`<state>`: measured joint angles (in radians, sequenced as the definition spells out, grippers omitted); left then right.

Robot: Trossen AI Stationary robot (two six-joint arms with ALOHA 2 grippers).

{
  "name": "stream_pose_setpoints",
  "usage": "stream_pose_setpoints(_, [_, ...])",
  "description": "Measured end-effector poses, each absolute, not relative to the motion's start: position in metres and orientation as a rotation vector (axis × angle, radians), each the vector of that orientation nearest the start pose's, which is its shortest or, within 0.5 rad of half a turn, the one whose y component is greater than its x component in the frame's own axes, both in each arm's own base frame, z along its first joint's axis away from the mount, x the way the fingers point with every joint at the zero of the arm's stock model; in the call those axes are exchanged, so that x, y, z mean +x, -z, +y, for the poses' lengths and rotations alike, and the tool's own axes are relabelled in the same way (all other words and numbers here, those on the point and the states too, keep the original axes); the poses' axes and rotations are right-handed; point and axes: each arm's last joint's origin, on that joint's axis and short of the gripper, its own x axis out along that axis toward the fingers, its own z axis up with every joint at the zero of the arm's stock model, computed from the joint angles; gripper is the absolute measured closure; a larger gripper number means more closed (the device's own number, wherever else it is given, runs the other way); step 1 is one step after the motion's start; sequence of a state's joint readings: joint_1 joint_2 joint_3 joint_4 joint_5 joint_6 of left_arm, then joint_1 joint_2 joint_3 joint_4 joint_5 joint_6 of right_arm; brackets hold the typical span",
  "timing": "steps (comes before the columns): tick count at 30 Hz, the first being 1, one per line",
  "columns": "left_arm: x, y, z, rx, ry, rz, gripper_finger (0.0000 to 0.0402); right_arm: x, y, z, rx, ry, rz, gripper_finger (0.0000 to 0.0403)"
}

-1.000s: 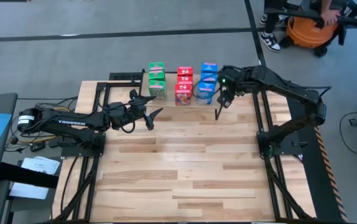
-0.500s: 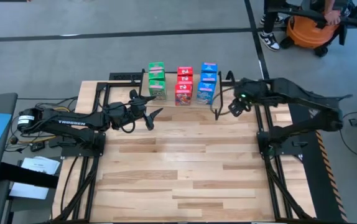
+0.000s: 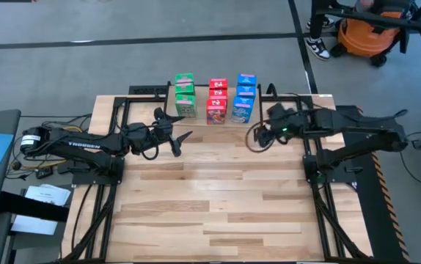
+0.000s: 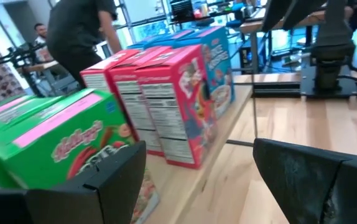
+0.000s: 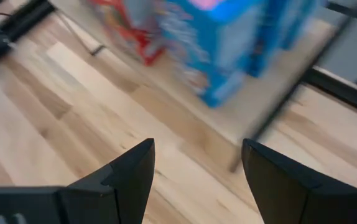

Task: Stack cereal on shelf
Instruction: Adjust the blue cereal box on the shelf

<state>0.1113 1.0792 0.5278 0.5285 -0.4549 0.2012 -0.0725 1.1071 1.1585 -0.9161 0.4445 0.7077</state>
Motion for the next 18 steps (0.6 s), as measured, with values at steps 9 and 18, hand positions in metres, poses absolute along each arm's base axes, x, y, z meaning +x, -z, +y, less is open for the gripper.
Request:
stream_pose_setpoints(9, [0.227,-0.257,0.029,0.272,-0.593,0.105,0.0113,0.266,-0.312,-0.026,0.465,0.769,0.587,0.0137])
stream_pose_setpoints(18, [0.216,-0.269,0.022,0.315,-0.64,0.073,0.0113,0.287,-0.293,-0.006,0.483,0.783,0.58,0.0137])
